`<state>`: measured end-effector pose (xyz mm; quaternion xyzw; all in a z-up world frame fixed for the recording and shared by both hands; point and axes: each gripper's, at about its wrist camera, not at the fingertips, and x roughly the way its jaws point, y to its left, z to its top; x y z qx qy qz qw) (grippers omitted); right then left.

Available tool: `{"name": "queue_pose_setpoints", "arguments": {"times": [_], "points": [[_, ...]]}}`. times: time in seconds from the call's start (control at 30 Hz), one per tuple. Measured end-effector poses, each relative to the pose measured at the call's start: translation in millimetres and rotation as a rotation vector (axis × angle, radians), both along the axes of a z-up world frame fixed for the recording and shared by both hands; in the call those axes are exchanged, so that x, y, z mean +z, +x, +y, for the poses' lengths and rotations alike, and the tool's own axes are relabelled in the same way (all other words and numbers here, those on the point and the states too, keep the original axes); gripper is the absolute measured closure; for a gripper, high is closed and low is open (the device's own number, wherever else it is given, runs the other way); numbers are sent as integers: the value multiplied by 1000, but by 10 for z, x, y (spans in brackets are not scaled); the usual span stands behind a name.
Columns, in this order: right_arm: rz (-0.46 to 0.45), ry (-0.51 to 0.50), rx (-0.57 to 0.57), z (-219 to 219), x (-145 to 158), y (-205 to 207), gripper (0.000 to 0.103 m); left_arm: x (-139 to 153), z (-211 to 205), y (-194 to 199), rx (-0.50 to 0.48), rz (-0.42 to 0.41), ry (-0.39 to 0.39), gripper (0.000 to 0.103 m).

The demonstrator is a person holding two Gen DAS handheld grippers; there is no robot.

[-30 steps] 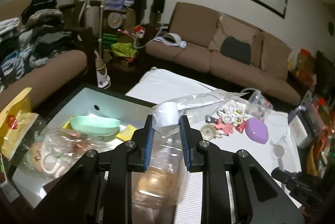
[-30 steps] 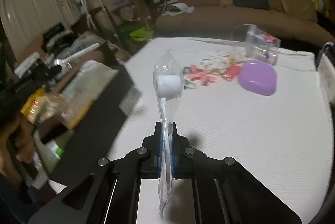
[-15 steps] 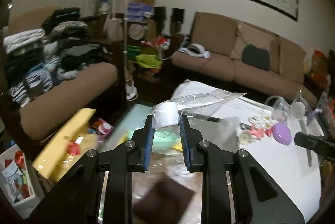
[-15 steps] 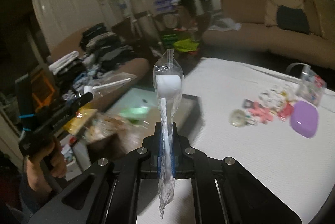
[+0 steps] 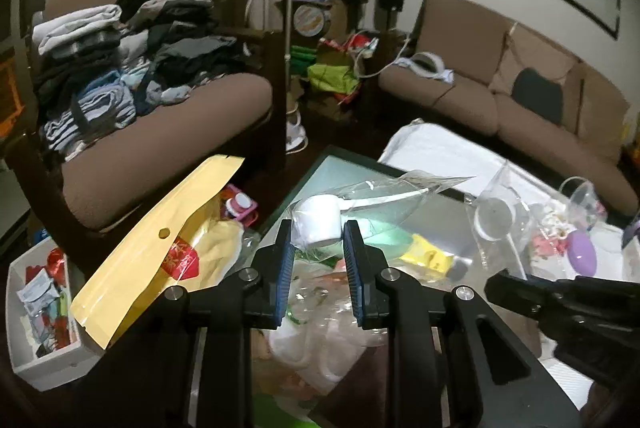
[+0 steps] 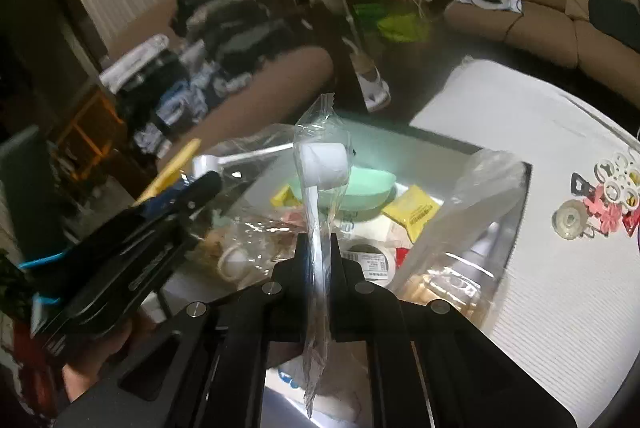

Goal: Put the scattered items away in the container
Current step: 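Carry the clear bag over the glass-topped box and release it, then move both tools back over the table items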

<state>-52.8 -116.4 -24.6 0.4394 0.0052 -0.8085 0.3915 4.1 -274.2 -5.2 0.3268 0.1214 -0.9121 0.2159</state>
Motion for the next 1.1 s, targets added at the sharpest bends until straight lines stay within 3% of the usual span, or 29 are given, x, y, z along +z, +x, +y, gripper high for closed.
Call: {"name": "queue_pose_setpoints", "arguments": {"times": [0.1, 0.13, 0.17, 0.2, 0.23, 0.27, 0.3, 0.4, 0.5, 0.6, 0.67, 0.8, 0.93, 1.0, 1.1], "points": [[0, 29, -7, -46, -76, -26, 94, -58, -57, -26, 16, -14, 3, 77], [1, 34, -7, -37, -91, -24, 78, -75, -76, -35, 28, -20, 3, 74], [7, 33, -14, -1, -108, -9, 44, -88, -102, -33, 54, -26, 5, 59], [15, 6, -12, 42, -106, 18, 36, -87, -125, -24, 82, -28, 5, 34], [26, -31, -1, 99, -94, 49, 29, -76, -153, -2, 118, -21, 3, 19], [41, -53, -4, 167, -63, 91, 23, -47, -170, 41, 148, -1, 3, 10], [54, -56, -15, 230, -29, 116, 20, -15, -179, 81, 157, 25, 12, 8], [92, -109, -66, 566, 108, 145, 19, 101, -165, 210, 174, 121, 54, 0], [118, -166, -170, 1132, 246, 82, 16, 197, -95, 259, 119, 198, 79, 0], [150, -96, -319, 1717, 243, -27, 14, 266, 95, 216, 18, 234, 104, 0], [103, -50, -410, 2167, 117, -117, 13, 318, 309, 136, -84, 253, 108, 0], [-11, 48, -475, 2797, -90, -356, 14, 400, 798, -19, -215, 274, 108, 0], [11, 158, -506, 3234, -61, -449, 14, 390, 1359, -239, -350, 298, 218, 0], [36, 137, -519, 3399, -11, -453, 14, 320, 1637, -404, -396, 282, 282, 0], [42, 66, -543, 3502, -22, -555, 14, 113, 1914, -619, -374, 209, 343, 0]]}}
